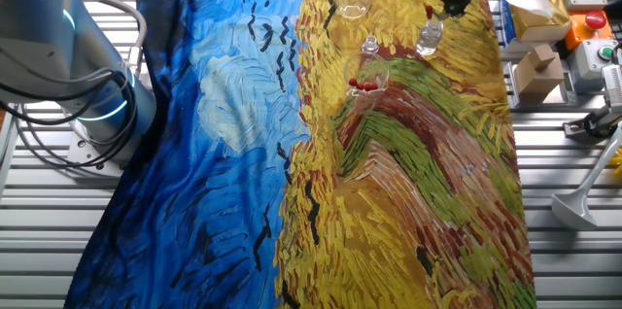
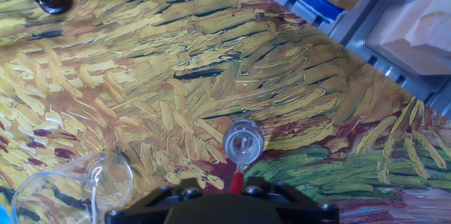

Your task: Transfer liquid using a dropper

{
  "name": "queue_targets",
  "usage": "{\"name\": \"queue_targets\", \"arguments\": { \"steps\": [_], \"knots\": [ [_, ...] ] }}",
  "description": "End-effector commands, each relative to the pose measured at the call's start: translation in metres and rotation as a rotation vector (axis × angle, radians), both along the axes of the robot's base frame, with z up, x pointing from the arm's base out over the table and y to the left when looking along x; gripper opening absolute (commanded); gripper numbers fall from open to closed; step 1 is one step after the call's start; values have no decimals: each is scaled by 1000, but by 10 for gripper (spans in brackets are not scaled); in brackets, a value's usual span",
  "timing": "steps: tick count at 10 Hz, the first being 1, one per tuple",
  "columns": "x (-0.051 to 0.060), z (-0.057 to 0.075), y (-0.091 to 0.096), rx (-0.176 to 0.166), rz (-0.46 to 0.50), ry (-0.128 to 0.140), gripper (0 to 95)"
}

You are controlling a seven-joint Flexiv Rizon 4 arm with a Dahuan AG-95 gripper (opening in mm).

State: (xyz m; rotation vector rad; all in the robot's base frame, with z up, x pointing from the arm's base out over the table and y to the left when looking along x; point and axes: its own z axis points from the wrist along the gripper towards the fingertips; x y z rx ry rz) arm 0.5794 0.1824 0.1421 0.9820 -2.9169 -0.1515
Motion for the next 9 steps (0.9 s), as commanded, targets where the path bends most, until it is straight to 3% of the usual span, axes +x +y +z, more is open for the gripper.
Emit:
{"name": "queue_targets", "arguments": {
  "steps": [1,3,4,6,7,9],
  "knots": [
    [-1,-1,-1,1,5,-7,760],
    [-4,-4,-5,-2,2,-11,760],
    [-5,-5,-5,-2,2,-11,570],
    [-8,-7,-7,-2,2,-15,570],
    [-8,-7,-8,-3,2,-14,380],
    [-9,-8,-9,-5,3,-14,380]
  ]
}}
